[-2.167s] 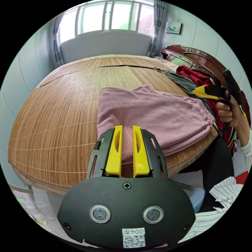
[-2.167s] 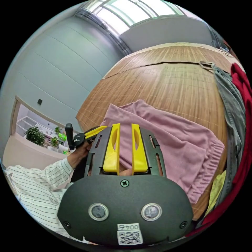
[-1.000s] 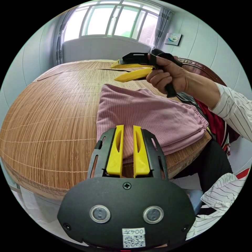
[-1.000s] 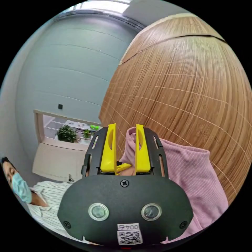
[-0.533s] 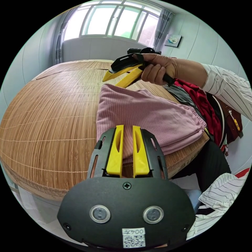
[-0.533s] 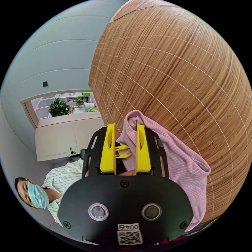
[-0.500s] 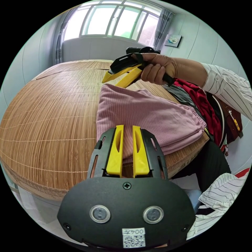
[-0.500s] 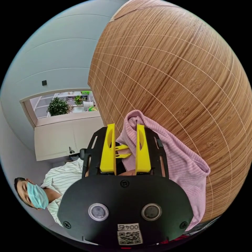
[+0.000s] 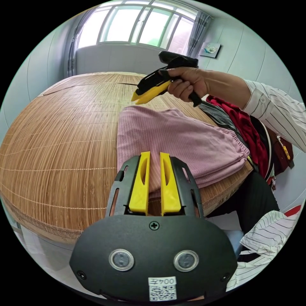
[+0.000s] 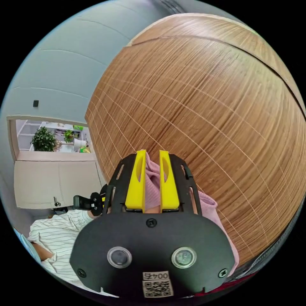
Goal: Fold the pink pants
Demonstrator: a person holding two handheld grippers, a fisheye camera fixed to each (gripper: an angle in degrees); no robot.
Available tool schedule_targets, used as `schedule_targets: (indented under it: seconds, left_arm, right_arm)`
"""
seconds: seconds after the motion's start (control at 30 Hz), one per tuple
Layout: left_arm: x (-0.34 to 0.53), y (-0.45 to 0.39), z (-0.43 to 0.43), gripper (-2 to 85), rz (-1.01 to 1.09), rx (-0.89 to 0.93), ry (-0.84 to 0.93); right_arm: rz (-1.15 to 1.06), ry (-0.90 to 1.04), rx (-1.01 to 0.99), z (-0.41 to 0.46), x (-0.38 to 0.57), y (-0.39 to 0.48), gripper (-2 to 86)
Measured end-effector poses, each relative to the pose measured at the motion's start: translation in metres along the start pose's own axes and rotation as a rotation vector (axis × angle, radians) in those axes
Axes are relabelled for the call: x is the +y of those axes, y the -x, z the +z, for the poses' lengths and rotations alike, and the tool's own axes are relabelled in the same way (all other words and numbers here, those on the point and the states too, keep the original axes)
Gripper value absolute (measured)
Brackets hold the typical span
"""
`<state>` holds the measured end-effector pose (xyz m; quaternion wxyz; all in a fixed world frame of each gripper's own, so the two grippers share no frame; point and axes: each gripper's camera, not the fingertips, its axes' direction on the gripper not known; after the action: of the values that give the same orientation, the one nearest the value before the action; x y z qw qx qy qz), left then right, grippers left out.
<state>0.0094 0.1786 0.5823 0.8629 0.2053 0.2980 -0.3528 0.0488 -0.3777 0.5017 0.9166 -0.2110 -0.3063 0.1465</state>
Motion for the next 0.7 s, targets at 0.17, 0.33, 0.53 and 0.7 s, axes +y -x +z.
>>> schedule_targets:
  seconds: [0.17, 0.33, 0.53, 0.7]
  left_arm:
    - [-0.019, 0.006, -0.018, 3.7, -0.064, 0.035, -0.017]
    - [-0.061, -0.009, -0.034, 5.8, 0.032, -0.028, -0.077]
    - [-0.106, -0.015, 0.023, 9.1, 0.12, -0.13, 0.088]
    - [-0.12, 0.003, 0.013, 9.1, -0.04, -0.064, 0.042]
  right_arm:
    - [-0.072, -0.25, 0.088, -0.032, 0.117, 0.019, 3.7]
    - [-0.177, -0.333, 0.249, 0.005, 0.215, 0.057, 2.6]
    - [-0.165, -0.372, 0.257, 0.014, 0.211, 0.074, 5.5]
    - [-0.136, -0.25, 0.199, 0.024, 0.18, 0.066, 11.9]
